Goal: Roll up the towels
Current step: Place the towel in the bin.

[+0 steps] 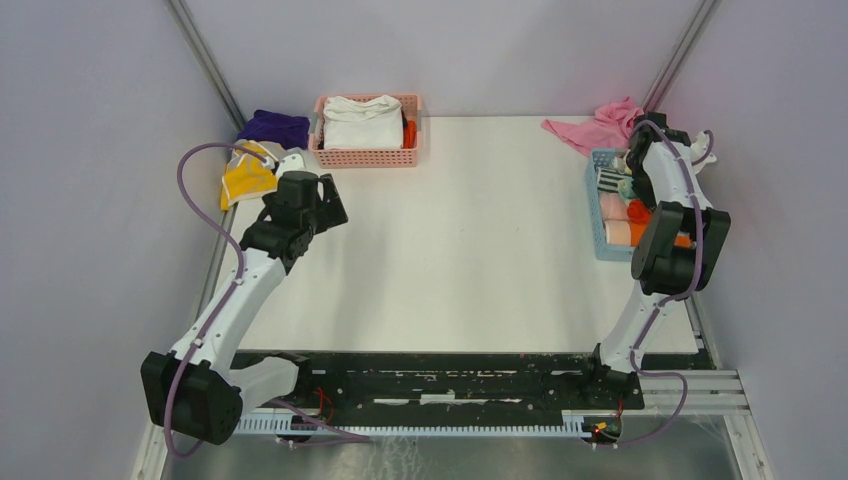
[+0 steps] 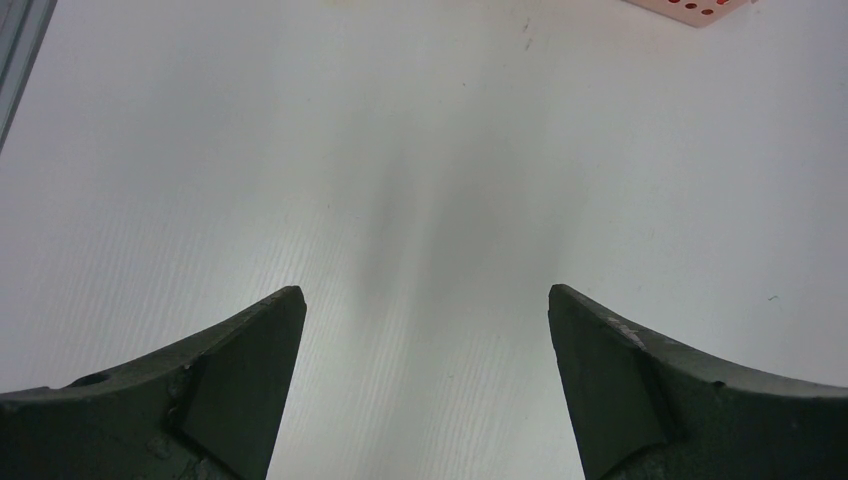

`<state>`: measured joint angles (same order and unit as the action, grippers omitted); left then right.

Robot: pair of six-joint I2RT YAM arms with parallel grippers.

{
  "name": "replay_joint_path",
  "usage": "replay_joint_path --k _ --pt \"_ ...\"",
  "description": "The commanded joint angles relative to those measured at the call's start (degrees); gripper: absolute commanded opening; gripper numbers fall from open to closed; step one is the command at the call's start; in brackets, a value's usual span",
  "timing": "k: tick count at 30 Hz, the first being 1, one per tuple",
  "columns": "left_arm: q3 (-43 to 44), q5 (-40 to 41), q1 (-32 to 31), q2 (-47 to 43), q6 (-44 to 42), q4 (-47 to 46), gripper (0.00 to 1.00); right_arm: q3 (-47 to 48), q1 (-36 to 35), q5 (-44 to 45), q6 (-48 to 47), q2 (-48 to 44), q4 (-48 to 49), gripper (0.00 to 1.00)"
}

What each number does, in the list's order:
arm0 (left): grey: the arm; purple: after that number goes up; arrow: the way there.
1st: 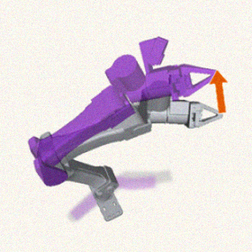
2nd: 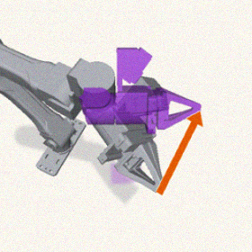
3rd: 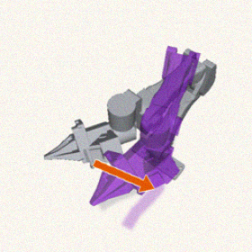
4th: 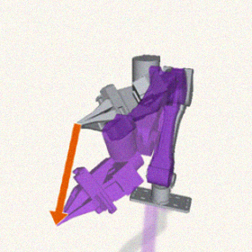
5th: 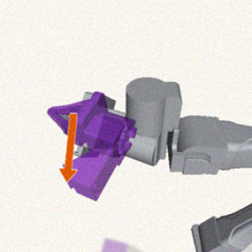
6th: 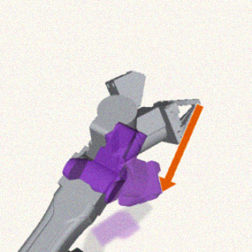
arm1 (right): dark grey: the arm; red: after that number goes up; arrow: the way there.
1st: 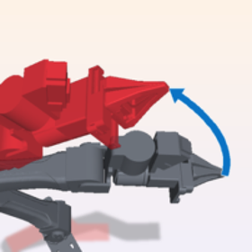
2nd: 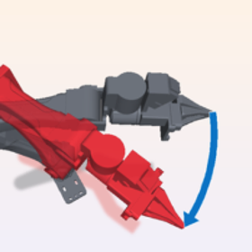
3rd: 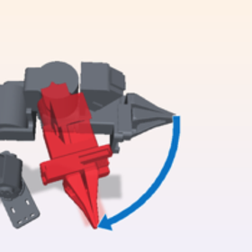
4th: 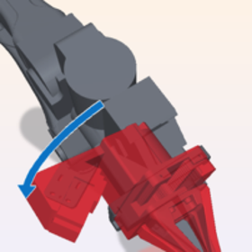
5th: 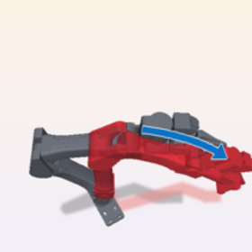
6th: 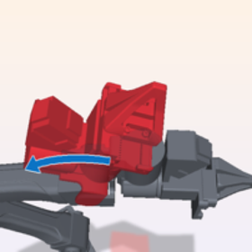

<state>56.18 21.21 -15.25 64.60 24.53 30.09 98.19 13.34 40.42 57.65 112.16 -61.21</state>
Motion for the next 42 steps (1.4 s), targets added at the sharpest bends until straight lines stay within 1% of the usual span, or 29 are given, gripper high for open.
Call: replay_joint_path --k 1,7,11,16,23,27,35,39,42 --pt "0.1 1.9 -0.1 -0.1 -2.3 -2.5 0.98 -2.0 0.1 -5.1 2.7 0.6 6.4 0.01" --pt "0.0 1.9 -0.2 -0.3 -2.4 -2.7 0.98 -7.6 1.1 -10.7 3.8 2.7 11.6 0.1" --pt "0.0 1.5 -0.1 -0.3 -2.4 -2.8 0.98 -11.6 1.8 -13.1 2.8 1.7 15.0 0.17" --pt "-0.1 1.5 -0.1 -0.7 -2.4 -2.8 0.98 -15.3 2.0 -13.7 0.6 -3.8 18.9 0.37" --pt "-0.3 1.2 -0.1 -1.6 -2.3 -3.0 0.98 -15.6 2.2 -13.6 0.5 -7.6 18.1 0.62" --pt "-0.3 1.2 -0.1 -2.3 -2.2 -3.0 0.98 -16.4 2.3 -13.7 0.4 -9.9 17.8 0.74" --pt "-0.2 0.1 -0.1 -3.3 -2.2 -3.1 0.98 -17.8 2.5 -13.4 -0.6 -15.9 15.8 0.87" --pt "-0.3 0.0 -0.2 -4.3 -2.2 -3.1 0.98 -18.1 2.9 -13.0 -1.5 -19.4 13.0 0.92" --pt "-0.2 -0.7 -0.1 -5.2 -2.3 -3.2 0.98 -20.0 3.2 -14.1 -3.5 -23.4 12.6 0.98"
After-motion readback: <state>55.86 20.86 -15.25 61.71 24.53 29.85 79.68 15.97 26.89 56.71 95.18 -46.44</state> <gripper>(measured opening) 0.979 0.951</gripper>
